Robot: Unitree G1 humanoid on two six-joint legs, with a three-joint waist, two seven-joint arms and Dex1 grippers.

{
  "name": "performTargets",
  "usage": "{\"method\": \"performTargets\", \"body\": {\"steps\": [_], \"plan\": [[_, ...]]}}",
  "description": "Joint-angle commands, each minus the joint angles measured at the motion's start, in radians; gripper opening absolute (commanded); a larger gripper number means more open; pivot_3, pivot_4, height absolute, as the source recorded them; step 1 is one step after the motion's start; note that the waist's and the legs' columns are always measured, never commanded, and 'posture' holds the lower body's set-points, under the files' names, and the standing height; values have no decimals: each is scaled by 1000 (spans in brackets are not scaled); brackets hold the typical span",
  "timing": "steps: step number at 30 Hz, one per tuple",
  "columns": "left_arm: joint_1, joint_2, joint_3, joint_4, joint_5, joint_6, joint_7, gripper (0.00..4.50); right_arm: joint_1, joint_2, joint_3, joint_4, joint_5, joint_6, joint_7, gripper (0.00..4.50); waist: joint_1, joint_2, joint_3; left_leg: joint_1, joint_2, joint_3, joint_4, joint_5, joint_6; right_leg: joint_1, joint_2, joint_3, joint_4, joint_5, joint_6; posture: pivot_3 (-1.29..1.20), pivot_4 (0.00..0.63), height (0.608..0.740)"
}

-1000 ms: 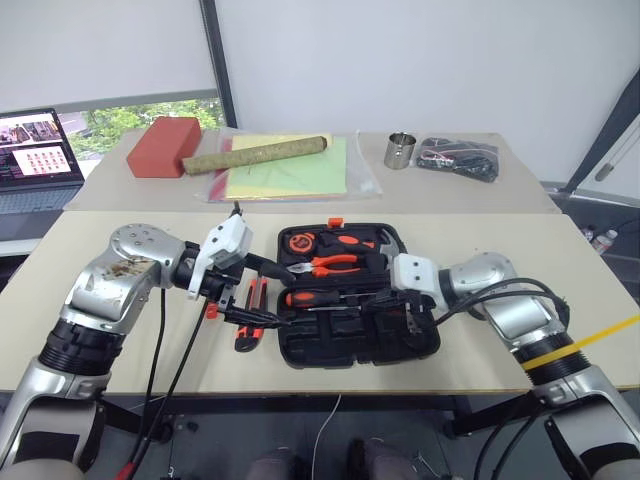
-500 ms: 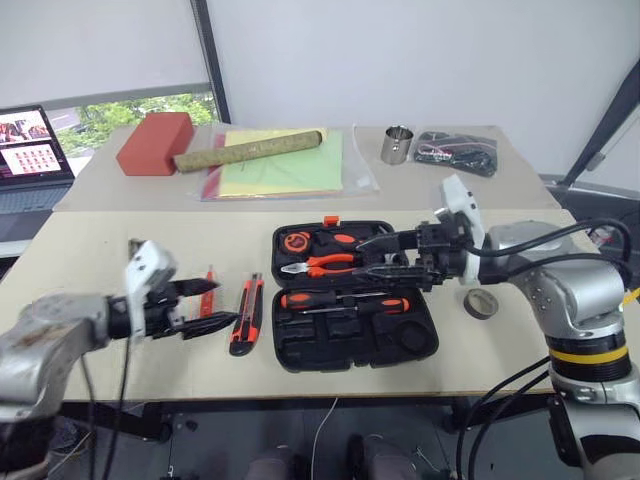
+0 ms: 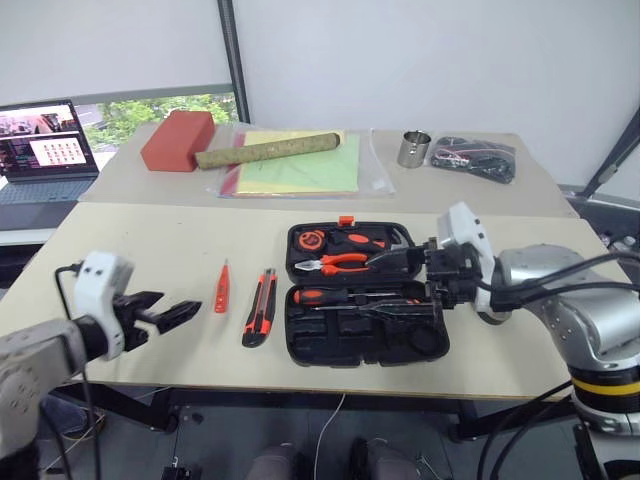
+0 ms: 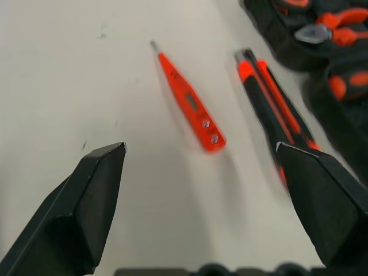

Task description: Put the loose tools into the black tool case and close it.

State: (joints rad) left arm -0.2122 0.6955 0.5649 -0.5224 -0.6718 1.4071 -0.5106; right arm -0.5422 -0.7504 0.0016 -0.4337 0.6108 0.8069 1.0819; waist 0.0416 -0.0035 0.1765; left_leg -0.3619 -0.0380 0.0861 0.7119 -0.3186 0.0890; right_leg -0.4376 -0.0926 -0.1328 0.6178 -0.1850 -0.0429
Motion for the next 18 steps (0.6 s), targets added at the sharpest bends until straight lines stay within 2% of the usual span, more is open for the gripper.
{"method": "performTargets", "body": {"steps": [1,3,7,13,14,16,18], "plan": [[-136,-46,-69,66,41,130,118,4500,5,-7,-18,-51,0,-35,-32,4468,-2,0,0,0,0,0,0,0,0,0,0,1,0,0,0,0,150,737],[-190,-52,-137,116,82,137,163,4500,8,-6,-17,-59,4,-36,-48,4468,-3,-1,0,0,0,0,0,0,0,0,1,1,1,0,0,0,150,737],[-315,-123,-254,263,167,133,253,4500,27,-9,-31,-87,17,-30,-82,4468,-5,-1,0,1,0,1,-1,1,-1,0,2,1,1,0,0,0,150,737],[-348,-177,-330,397,237,85,296,4500,41,-12,-42,-106,22,-31,-116,4468,-8,-1,0,3,0,2,-1,1,-1,0,2,2,1,-1,0,0,150,737],[-347,-183,-336,409,243,73,297,3979,42,-13,-44,-108,22,-33,-119,4500,-8,-1,0,4,0,2,-1,2,-2,1,2,3,1,-1,2,0,150,737],[-346,-199,-326,439,258,59,309,3419,44,-15,-53,-116,26,-35,-126,4500,-5,-1,0,7,0,2,-1,2,-3,3,2,4,2,-4,6,0,150,737],[-349,-203,-309,458,268,53,313,2631,48,-19,-67,-124,38,-28,-131,4500,-2,-1,0,8,0,2,-1,2,-4,4,1,4,3,-5,7,0,150,737]]}}
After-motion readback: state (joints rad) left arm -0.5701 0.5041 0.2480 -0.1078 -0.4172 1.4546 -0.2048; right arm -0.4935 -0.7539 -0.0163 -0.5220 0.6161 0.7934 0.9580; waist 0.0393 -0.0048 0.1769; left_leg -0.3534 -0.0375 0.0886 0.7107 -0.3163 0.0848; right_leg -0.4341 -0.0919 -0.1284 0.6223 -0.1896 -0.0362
